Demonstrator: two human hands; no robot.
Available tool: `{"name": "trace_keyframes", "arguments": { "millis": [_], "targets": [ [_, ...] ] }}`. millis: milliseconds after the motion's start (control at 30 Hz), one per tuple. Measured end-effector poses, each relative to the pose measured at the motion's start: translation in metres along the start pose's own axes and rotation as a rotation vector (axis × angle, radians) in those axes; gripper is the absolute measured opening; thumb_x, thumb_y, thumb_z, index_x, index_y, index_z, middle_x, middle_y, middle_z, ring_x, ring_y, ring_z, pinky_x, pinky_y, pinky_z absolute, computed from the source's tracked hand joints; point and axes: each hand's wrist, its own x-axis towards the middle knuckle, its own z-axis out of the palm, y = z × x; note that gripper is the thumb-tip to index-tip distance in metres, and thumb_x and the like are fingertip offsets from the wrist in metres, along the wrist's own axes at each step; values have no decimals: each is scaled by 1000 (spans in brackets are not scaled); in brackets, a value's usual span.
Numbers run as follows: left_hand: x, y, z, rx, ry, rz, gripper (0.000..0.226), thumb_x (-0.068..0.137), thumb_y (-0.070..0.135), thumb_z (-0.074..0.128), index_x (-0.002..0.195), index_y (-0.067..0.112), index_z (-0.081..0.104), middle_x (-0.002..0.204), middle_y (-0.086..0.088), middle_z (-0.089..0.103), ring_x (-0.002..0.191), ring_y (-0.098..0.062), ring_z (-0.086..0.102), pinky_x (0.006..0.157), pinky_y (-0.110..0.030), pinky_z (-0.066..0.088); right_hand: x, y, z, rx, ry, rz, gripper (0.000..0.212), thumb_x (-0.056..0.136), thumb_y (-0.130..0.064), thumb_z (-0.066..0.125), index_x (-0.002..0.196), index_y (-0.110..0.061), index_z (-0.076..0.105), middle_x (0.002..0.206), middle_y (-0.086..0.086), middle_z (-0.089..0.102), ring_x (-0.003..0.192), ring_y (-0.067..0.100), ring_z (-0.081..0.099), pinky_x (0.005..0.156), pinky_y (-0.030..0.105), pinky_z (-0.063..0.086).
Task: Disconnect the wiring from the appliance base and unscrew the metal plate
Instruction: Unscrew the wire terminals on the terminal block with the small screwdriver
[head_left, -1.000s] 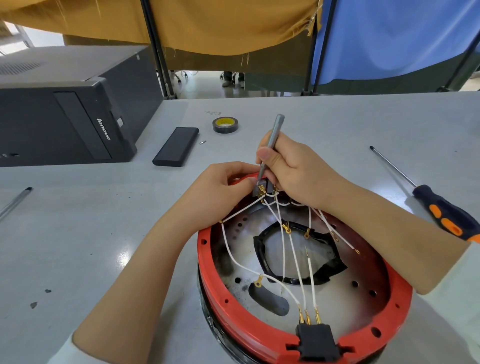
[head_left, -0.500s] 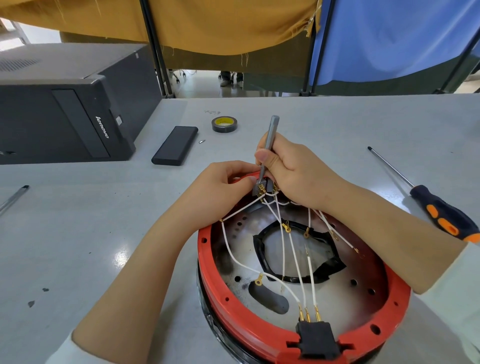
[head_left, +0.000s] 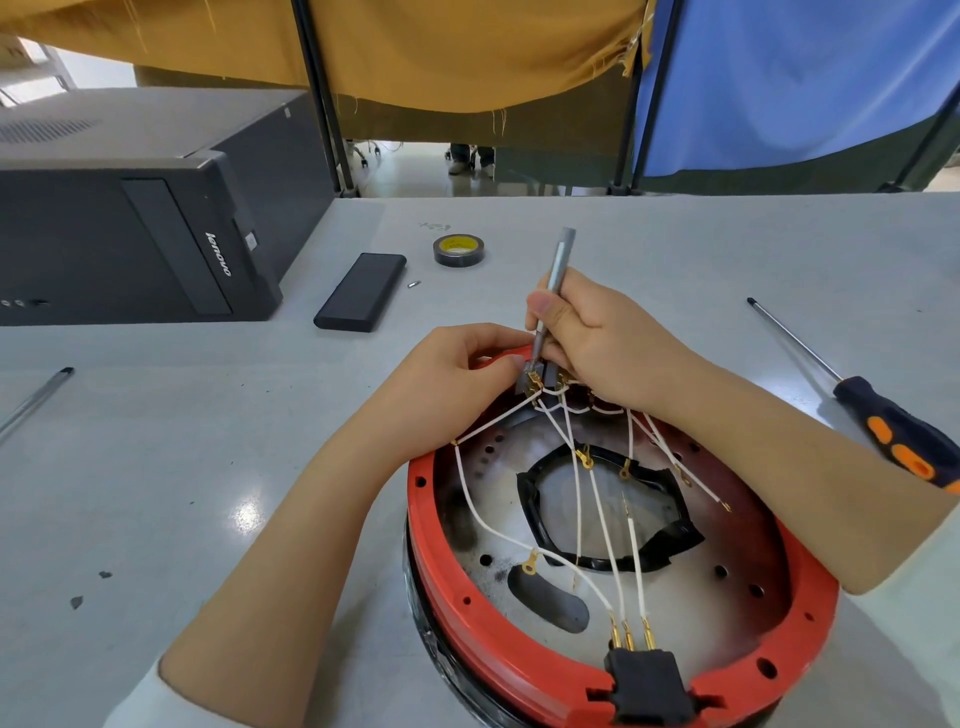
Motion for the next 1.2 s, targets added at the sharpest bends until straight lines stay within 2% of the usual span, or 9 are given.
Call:
{"name": "trace_keyframes", "arguments": {
  "millis": [100,300,433,533,633,700,800,1033,1200],
  "targets": [
    [0,0,0,-7,-2,3,23,94,25,53,111,33,67,93,17,71,86,7,63,77,-7,45,-5,2,-2,84,4,-17,21,102,-24,35,84,-22,45,47,-20,52,45,-6,49,48,9,37],
    [0,0,0,1,2,10,23,94,24,53,107,37,67,92,18,71,87,5,63,78,-9,46,-4,0,-2,-83,-16,-42,23,102,-29,34,81,-30,43,53,-20,54,53,-6,49,57,14,35],
    [0,0,0,4,-2,0,22,93,25,52,104,38,67,92,11,72,91,-12,66,84,-23,48,5,-4,1,-89,-5,41,23,101,-33,36,80,-30,44,75,-7,58,78,9,61,79,37,50],
    [0,0,1,16,1,-4,22,94,26,52,104,38,67,95,5,72,95,-23,64,87,-34,48,13,-8,4,-191,-13,80,25,101,-38,35,78,-30,43,76,-5,57,78,14,60,70,30,47],
    [0,0,1,15,-2,-5,22,94,26,52,104,39,67,94,7,72,93,-18,65,85,-30,48,9,-5,4,-209,5,52,23,101,-37,35,83,-27,46,72,-7,58,72,7,59,66,29,45],
    [0,-1,1,12,0,-7,22,93,27,52,105,39,67,93,12,72,90,-10,65,80,-23,49,2,0,1,-59,21,30,22,101,-34,36,84,-27,47,61,-12,58,59,-3,57,60,20,43],
    [2,-2,0,17,10,-9,23,93,28,54,112,35,66,96,19,70,87,8,62,74,-7,45,-5,5,-4,131,51,21,21,102,-27,36,84,-24,47,46,-17,52,41,-2,47,46,11,35],
    [1,-2,1,-6,14,2,23,94,24,54,111,32,67,93,18,71,85,6,63,74,-3,43,-5,4,-2,0,28,2,21,101,-29,36,83,-26,46,56,-10,48,45,-3,47,50,12,35],
    [1,-1,0,-10,9,4,23,94,25,54,110,33,67,92,20,70,84,8,63,70,-1,42,-3,3,-2,-87,14,12,19,102,-30,35,88,-23,47,57,-10,48,48,-5,47,58,23,36]
  ]
}}
